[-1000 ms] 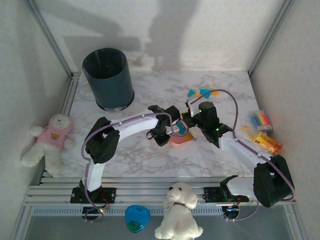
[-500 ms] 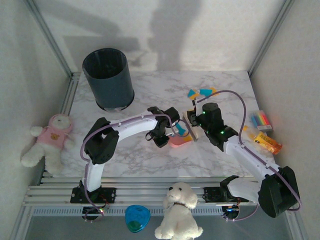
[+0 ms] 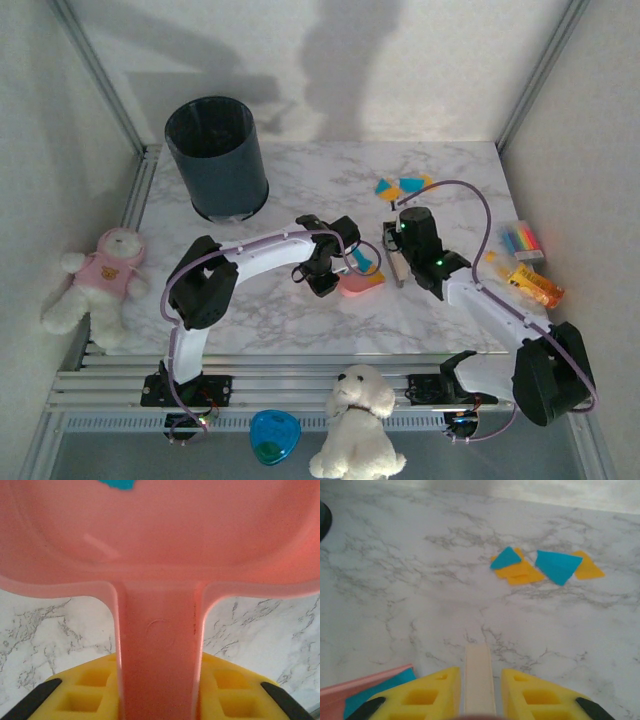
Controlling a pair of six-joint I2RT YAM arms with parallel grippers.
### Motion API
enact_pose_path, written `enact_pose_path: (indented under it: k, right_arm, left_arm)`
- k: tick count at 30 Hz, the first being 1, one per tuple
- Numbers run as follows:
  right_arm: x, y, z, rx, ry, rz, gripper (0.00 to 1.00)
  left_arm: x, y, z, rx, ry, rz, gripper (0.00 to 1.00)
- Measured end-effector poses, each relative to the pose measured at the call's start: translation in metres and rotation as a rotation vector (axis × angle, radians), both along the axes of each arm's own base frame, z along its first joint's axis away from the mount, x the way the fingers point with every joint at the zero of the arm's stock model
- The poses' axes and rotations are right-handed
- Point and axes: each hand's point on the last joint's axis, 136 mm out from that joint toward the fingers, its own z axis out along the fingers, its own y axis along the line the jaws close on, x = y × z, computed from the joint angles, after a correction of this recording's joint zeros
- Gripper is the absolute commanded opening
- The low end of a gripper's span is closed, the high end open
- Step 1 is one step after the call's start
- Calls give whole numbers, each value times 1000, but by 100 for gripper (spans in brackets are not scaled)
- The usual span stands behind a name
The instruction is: Sweep away the paper scraps from the table
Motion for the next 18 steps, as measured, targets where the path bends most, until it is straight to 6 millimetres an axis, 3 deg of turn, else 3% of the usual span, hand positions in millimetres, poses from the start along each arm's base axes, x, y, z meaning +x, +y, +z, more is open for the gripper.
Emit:
enact_pose_path:
  k: [13, 18]
  right_arm:
    - [-5, 43, 1, 121, 18, 203, 0]
    - [-7, 47, 1, 134, 23, 227, 0]
  left_arm:
    - [0, 0, 0, 0, 0, 0, 0]
    - [0, 0, 0, 0, 0, 0, 0]
